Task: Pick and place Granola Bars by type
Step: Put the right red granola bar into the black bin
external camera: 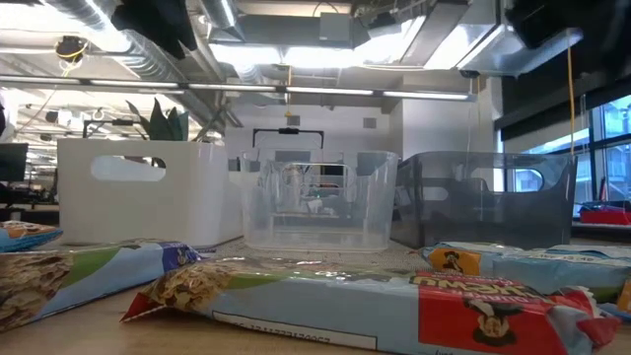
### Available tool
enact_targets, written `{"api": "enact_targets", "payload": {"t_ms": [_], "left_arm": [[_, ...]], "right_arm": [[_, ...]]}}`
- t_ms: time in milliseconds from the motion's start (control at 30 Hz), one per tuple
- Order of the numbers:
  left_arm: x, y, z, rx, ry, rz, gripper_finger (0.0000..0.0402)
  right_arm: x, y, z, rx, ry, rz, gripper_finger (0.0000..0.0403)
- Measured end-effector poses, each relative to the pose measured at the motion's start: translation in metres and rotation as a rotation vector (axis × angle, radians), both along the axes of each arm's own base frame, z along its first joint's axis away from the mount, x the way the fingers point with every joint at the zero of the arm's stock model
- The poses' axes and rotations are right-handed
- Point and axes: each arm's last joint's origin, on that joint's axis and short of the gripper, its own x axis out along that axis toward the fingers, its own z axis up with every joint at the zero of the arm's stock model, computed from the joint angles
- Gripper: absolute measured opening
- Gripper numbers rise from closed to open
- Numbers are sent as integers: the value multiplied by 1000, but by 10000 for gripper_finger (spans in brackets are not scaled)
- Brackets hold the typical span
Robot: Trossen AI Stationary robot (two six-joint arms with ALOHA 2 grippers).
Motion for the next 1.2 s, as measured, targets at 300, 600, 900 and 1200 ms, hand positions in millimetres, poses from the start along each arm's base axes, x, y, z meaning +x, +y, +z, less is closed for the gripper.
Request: {"api": "enact_targets", "payload": {"t_ms": [300, 600, 900, 1200], "left_arm": [[-2, 1, 2, 105, 49, -68, 177], [-2, 1, 2, 109, 53, -75, 175], [-2, 1, 2, 109, 55, -78, 173], [-2, 1, 2, 73, 40, -68, 173]], "right_arm": [[3, 69, -13, 65, 185, -55, 182], [11, 116, -37, 43, 171, -16, 183], [12, 120, -59, -31, 334, -51, 258], [20, 129, -83, -116, 390, -83, 298]]}}
